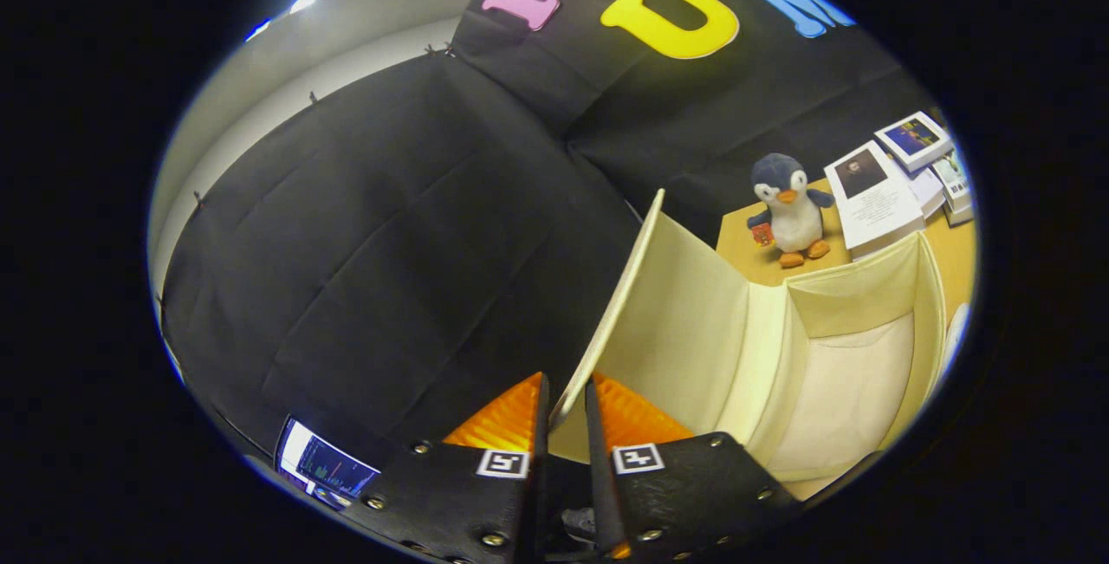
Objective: Open the storage box then place both shoes into the box .Put the left shoe in first, then the right shoe, with the right side of both shoes facing outward in a uniform manner.
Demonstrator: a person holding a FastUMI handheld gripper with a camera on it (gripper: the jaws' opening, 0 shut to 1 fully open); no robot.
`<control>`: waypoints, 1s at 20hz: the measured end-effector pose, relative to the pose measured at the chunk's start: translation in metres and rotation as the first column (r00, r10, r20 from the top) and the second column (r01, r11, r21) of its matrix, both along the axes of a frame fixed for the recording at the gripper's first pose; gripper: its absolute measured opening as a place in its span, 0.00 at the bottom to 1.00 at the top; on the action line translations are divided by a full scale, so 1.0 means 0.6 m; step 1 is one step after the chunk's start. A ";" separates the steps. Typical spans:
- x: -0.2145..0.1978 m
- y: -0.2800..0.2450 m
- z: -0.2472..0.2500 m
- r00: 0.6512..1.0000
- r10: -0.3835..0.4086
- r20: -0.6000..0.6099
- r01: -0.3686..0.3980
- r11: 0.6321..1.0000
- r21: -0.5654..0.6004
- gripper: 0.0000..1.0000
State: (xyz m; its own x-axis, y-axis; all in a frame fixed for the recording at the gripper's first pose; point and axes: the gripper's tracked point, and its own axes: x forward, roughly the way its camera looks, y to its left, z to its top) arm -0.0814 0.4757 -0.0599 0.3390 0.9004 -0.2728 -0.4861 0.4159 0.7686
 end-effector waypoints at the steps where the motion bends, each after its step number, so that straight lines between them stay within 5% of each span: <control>1: -0.004 0.003 0.000 0.999 0.018 0.037 -0.018 1.000 -0.018 0.45; 2: -0.007 0.001 -0.004 0.997 0.034 0.072 -0.031 0.999 -0.043 0.56; 3: -0.007 -0.007 -0.001 0.994 0.041 0.105 -0.034 0.997 -0.068 0.86; 4: -0.003 -0.010 -0.004 0.991 0.039 0.130 -0.028 0.996 -0.085 0.97; 12: 0.053 -0.177 -0.034 0.971 -0.079 0.228 0.129 0.968 -0.214 0.97; 20: 0.104 -0.386 -0.097 0.924 -0.208 0.322 0.321 0.879 -0.354 0.97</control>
State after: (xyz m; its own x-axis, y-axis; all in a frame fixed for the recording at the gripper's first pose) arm -0.0191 0.2439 -0.1183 0.6590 0.6035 -0.4489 -0.4766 0.7968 0.3715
